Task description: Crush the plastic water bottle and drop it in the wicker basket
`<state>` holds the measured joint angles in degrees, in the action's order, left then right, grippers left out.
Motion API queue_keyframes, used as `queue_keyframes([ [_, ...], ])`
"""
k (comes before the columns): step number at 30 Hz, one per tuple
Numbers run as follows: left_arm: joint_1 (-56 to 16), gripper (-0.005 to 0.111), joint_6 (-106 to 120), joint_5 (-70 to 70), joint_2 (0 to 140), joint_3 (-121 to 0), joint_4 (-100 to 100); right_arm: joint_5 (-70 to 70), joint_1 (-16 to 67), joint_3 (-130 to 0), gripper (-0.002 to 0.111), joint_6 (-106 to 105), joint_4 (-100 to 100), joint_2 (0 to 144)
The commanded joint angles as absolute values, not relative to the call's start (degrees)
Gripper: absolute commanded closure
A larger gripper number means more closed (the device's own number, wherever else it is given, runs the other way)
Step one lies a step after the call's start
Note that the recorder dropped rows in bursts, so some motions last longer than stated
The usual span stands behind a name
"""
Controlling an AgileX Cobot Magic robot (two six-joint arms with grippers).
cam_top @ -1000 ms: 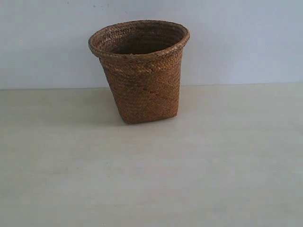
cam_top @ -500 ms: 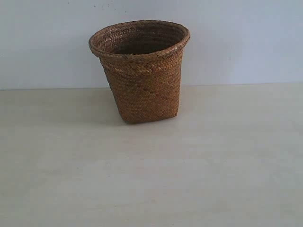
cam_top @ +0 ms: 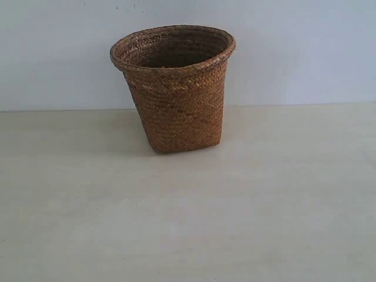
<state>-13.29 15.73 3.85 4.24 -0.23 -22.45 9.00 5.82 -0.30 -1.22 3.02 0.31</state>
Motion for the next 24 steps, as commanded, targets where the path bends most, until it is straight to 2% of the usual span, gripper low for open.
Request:
queue_keyframes([
  [1,-13.17,0.102,16.12,7.53,4.13,0.00,-22.93,8.75,5.71,0.00,0.108,-2.75,2.26,0.00],
  [24,-13.17,0.102,17.84,7.34,4.13,0.00,-22.50,8.46,5.71,0.00,0.108,-3.04,2.42,0.00],
])
